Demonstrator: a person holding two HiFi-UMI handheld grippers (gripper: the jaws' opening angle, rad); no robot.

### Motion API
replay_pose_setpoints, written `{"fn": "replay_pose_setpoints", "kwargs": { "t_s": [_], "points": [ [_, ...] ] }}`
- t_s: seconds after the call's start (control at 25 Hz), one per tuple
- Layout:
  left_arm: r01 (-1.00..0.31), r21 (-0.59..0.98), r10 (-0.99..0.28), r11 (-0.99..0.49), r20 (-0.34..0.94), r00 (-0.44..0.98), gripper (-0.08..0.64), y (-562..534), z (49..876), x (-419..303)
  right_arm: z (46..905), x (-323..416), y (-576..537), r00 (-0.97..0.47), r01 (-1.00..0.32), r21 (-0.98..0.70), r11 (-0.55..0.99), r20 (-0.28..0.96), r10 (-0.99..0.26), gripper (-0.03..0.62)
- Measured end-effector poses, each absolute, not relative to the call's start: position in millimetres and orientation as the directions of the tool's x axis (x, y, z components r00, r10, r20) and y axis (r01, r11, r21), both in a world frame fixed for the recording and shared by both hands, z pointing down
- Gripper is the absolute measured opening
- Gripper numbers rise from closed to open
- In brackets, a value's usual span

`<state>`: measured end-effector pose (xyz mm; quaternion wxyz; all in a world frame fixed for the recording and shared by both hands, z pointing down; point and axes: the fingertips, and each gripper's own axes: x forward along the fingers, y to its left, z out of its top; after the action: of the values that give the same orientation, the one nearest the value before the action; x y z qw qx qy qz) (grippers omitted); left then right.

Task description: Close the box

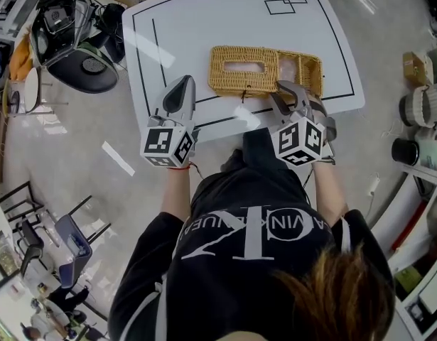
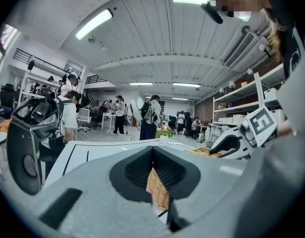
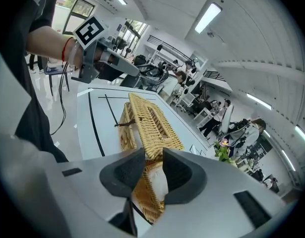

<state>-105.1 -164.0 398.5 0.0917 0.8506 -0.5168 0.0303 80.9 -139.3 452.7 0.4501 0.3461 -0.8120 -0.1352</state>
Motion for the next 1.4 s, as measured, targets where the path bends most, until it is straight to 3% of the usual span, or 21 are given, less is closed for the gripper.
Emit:
{"fn": "replay_pose_setpoints", "kwargs": {
  "t_s": [0.36, 0.6, 0.88, 1.4],
  "points": [
    [-0.888, 0.121, -0.875, -0.443, 0.157, 0.458, 0.011, -156, 399, -105, 466, 82, -132, -0.346, -0.462, 0.503, 0.730, 0.656, -0.671, 0.120],
    [-0.888, 0.119, -0.875, -0.444, 0.156, 0.458, 0.011, -150, 401, -106, 466, 92, -126, -0.376, -0.574, 0.408, 0.710, 0.639, -0.671, 0.060],
    [-0.884, 0.123, -0.872, -0.451, 0.149, 0.466, 0.011, -145, 400, -103, 450, 100, -124, -0.442, -0.696, 0.266, 0.667, 0.573, -0.690, -0.001],
    [-0.899, 0.117, -0.900, -0.421, 0.072, 0.431, 0.011, -130, 377, -109, 411, 111, -117, -0.519, -0.811, 0.059, 0.583, 0.390, -0.761, -0.002]
  ]
}}
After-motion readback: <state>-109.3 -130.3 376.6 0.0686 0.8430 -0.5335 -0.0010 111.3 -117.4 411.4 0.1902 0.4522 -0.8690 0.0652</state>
